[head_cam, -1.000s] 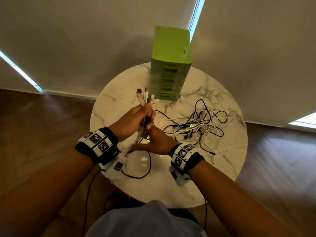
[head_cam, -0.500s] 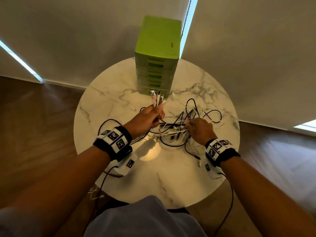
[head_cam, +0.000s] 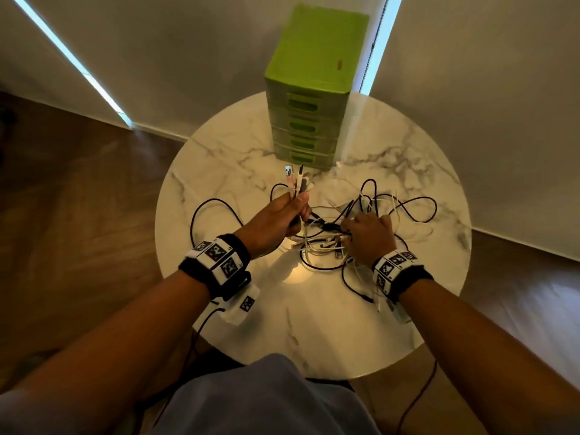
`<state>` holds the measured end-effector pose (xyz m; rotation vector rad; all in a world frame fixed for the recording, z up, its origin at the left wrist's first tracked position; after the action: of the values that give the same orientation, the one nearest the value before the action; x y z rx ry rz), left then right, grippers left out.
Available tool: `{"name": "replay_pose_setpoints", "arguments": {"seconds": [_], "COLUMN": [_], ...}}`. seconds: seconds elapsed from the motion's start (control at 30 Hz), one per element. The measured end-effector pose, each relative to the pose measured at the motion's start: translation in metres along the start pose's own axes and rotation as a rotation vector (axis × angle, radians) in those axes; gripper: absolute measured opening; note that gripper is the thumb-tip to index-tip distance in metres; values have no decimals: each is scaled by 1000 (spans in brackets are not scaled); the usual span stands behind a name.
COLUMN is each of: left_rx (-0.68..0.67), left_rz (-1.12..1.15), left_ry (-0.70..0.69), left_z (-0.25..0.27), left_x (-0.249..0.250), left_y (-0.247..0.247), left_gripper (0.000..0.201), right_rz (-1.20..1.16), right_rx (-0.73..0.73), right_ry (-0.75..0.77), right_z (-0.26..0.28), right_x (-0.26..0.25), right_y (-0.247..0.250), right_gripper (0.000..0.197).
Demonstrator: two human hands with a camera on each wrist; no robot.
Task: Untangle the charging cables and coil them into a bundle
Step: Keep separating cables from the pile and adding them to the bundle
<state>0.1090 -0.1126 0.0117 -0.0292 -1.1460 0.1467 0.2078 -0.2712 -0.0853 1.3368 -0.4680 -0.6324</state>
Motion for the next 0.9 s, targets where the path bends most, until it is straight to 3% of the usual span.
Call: {"name": "replay_pose_setpoints", "arguments": {"seconds": [0.2,0.27,0.47,0.57,0.63,0.73,0.83,0.9], "left_rx": [6,21,33,16,9,34,73,31], "left_rz": [3,4,49,5,10,48,128,162], "left_ry": [-2,-1,-2,-6,-25,-57,-105,-159], "left_z": [4,3,-7,-11,-10,-5,3,11], "left_x": [1,0,-4,-8,-7,2,20,36], "left_y": [-2,-2,2,0,-1,7,19,23], "left_gripper": [36,37,31,31,30,28,20,17], "right_rz": [104,24,-823,-1318,-1381,-1330,-1231,-1243], "right_rx": [94,214,616,778,838,773,585,493], "right_ry": [174,157,-107,-79,-25,-28,-29,-3], "right_z": [-1,0,10,18,26,28,27,28], "right_x": [-12,-7,27,26,20,2,-33,-60], "right_y": [6,19,114,181,224,246,219,199], "right_gripper": [16,16,14,10,10,15,18,18]}}
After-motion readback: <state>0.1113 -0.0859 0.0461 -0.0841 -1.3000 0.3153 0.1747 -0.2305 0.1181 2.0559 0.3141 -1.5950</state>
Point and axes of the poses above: each hand's wrist, its own z-axis away from the middle knuckle, its own y-axis out of the back of the hand, x = y × z, the point moved 7 cm from there along -z, towards the middle knuckle, and after that the axes turned 6 degrees about y, right-handed, at the moved point
